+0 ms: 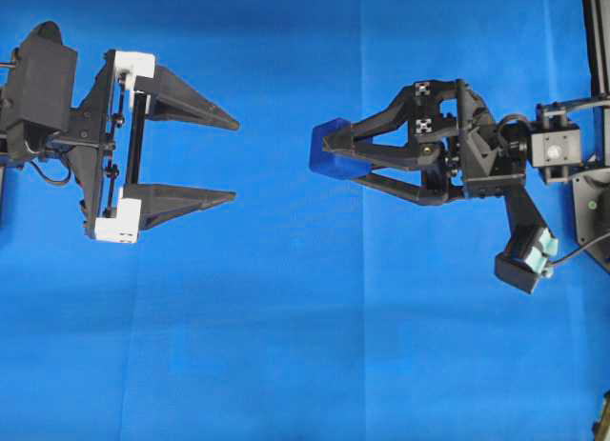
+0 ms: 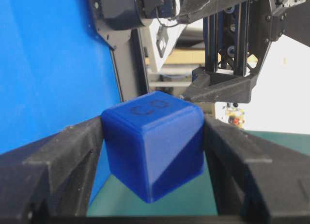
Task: Handover the blue block to the right arm after grasping it with the left arm, then place it in the designated position.
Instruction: 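Pull the right gripper with the cube back toward the right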
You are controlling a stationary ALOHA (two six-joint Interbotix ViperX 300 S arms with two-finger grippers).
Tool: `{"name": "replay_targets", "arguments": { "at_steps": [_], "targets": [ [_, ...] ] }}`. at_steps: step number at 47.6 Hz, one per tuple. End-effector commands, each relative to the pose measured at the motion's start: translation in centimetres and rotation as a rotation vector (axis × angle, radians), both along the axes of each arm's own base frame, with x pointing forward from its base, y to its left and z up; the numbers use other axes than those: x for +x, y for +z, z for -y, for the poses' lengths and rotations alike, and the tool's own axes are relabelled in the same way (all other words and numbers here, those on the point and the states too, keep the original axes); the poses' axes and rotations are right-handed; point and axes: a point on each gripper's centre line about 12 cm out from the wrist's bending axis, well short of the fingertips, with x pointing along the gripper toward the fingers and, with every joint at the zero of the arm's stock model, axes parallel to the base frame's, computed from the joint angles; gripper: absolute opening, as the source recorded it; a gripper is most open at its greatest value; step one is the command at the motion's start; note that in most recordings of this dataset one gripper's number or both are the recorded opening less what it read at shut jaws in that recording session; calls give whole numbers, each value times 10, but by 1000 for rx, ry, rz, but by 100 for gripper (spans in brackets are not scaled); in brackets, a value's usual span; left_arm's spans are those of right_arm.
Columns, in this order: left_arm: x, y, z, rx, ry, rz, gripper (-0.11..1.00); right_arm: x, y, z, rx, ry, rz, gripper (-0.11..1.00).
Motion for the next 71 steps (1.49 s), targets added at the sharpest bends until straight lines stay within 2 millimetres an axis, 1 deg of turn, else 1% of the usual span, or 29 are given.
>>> {"name": "replay_targets", "arguments": {
  "at_steps": [1,7,12,17,24,31,40,47,51,71],
  "targets": [
    [1,10,2,2,-7,31,93,-1,10,-1,10,1,30,49],
    [1,10,4,2,-13,32,93,-3,11,0,47,-9,33,49],
    [1,10,5,3,-18,32,93,-3,12,-1,142,-30,33,49],
    [1,10,6,5,-21,31,93,-3,12,0,288,-65,28,49],
    [1,10,7,5,-24,32,93,-3,13,1,544,-126,17,49],
    [1,10,9,5,-29,29,93,-3,11,1,744,-175,-3,49],
    [1,10,11,4,-35,32,93,-3,11,2,983,-233,-22,49],
    [1,11,11,4,-35,37,93,-5,12,2,1127,-267,-31,49],
    [1,11,11,6,-35,37,93,-7,13,2,1159,-272,-30,49],
    [1,13,11,5,-35,42,93,-9,17,2,1170,-268,-22,49]
  ]
}}
